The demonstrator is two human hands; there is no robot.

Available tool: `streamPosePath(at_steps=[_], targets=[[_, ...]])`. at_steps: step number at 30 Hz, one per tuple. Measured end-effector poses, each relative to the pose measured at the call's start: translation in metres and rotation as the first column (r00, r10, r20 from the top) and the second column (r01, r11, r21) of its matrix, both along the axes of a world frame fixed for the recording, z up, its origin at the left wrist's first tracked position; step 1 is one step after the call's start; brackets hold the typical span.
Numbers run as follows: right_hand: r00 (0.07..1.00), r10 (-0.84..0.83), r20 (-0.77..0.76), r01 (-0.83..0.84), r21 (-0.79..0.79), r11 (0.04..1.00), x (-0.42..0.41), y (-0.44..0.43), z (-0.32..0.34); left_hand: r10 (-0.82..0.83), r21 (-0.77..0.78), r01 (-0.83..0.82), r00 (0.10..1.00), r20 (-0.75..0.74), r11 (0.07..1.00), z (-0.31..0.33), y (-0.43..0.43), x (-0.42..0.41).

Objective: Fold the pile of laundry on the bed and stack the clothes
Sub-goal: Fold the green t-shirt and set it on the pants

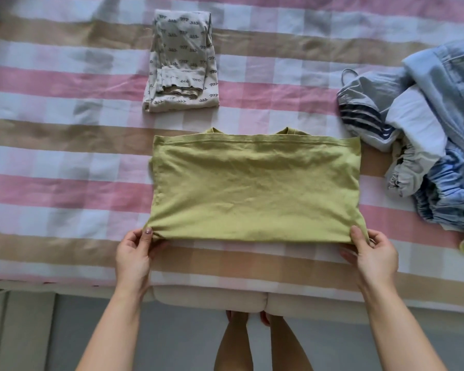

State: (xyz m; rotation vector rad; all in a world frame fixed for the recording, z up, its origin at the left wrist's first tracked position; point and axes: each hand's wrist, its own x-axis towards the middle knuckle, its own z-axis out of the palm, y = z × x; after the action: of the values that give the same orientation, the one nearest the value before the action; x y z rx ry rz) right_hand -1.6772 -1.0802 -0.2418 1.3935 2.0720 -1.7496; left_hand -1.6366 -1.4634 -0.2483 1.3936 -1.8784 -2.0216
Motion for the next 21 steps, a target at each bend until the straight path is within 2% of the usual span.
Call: streamPosePath(at_steps=[3,6,8,9,11,13,16,18,21], targets=[[0.999,0.026,0.02,-0.028,0.083,0.996,0.02,0.007,-0.002,0.053,-0.066,-0.05,0.998,0.044,0.997,-0.001,-0.009,0.016],[0.997,0.026,0.067,-0.032,0.081,0.996,0.044,0.005,-0.009,0.07,-0.185,-0.043,0.988,0.138,0.982,-0.003,-0.005,0.033],[0.997,-0.03,0.073,0.027,0.049,0.998,0.054,0.002,-0.012,0.051,-0.285,0.006,0.98,0.192,0.959,-0.002,0.004,0.038],[0.996,-0.049,0.069,0.047,0.033,0.998,0.056,0.001,-0.012,0.03,-0.369,0.06,0.972,0.234,0.927,0.0,0.009,0.038],[0.997,-0.014,0.073,0.009,0.071,0.997,0.054,-0.002,-0.011,-0.015,-0.584,0.209,0.948,0.319,0.784,0.007,0.021,0.032],[0.996,0.058,0.072,-0.068,0.155,0.986,0.051,-0.004,-0.006,-0.108,-0.689,0.261,0.96,0.258,0.676,0.017,0.042,0.019],[0.989,0.131,0.06,-0.142,0.241,0.96,0.05,-0.005,0.002,-0.353,-0.64,0.331,0.93,0.1,0.693,0.036,0.097,-0.01],[0.991,0.125,0.048,-0.133,0.226,0.965,0.05,-0.005,0.006,-0.496,-0.578,0.419,0.868,0.028,0.7,0.043,0.141,-0.031],[0.997,0.065,0.051,-0.073,0.174,0.982,0.049,-0.005,0.008,-0.658,-0.514,0.561,0.753,-0.009,0.649,0.044,0.202,-0.057]])
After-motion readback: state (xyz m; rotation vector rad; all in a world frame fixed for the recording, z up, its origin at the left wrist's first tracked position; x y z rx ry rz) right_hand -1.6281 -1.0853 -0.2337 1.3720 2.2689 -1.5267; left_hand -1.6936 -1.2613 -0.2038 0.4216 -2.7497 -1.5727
